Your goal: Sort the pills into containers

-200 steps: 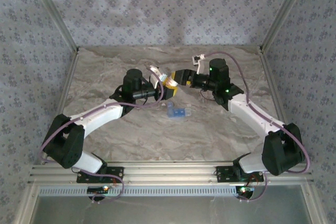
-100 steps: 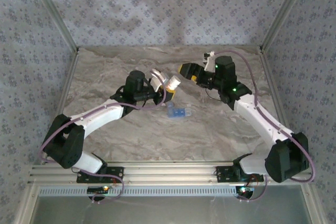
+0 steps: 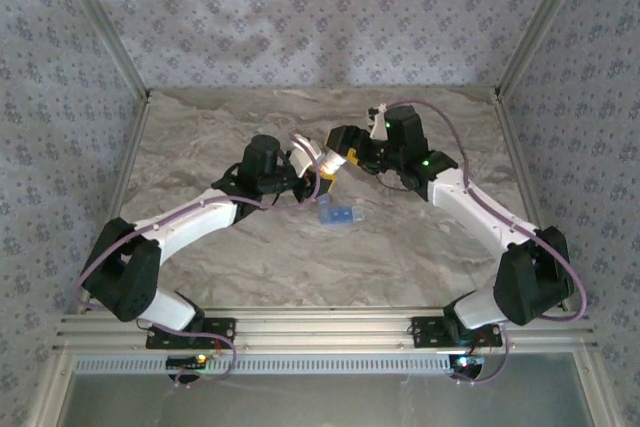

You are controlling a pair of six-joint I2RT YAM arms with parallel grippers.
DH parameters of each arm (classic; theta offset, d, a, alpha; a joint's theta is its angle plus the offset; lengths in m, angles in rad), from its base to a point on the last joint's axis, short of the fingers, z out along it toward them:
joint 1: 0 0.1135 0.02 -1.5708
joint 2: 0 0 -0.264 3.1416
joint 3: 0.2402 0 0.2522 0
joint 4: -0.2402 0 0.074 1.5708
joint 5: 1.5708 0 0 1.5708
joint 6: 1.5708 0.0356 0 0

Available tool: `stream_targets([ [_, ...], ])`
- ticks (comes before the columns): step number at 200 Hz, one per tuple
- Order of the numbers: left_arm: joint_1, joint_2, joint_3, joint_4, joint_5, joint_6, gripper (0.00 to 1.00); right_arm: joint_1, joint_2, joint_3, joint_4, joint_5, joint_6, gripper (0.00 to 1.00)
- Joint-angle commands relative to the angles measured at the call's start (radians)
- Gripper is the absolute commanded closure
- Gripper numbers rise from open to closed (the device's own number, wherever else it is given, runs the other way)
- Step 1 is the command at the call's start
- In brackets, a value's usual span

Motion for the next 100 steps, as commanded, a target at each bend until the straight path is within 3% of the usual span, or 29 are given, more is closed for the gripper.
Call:
stream_targets([
  [1,-0.007,0.006,0.043,0.010,0.002,0.014,1.00,0.013,0.010,0.029,-0.008,0.007,0.008,0.21],
  [56,-0.007,0.010,0.052,0.016,0.000,0.011,1.00,0.022,0.010,0.018,-0.006,-0.018,-0.007,0.51],
  [100,0.008,-0.009,0.040,0.064,0.037,-0.044,1.00,0.005,-0.019,-0.024,0.089,-0.067,-0.074,0.60],
])
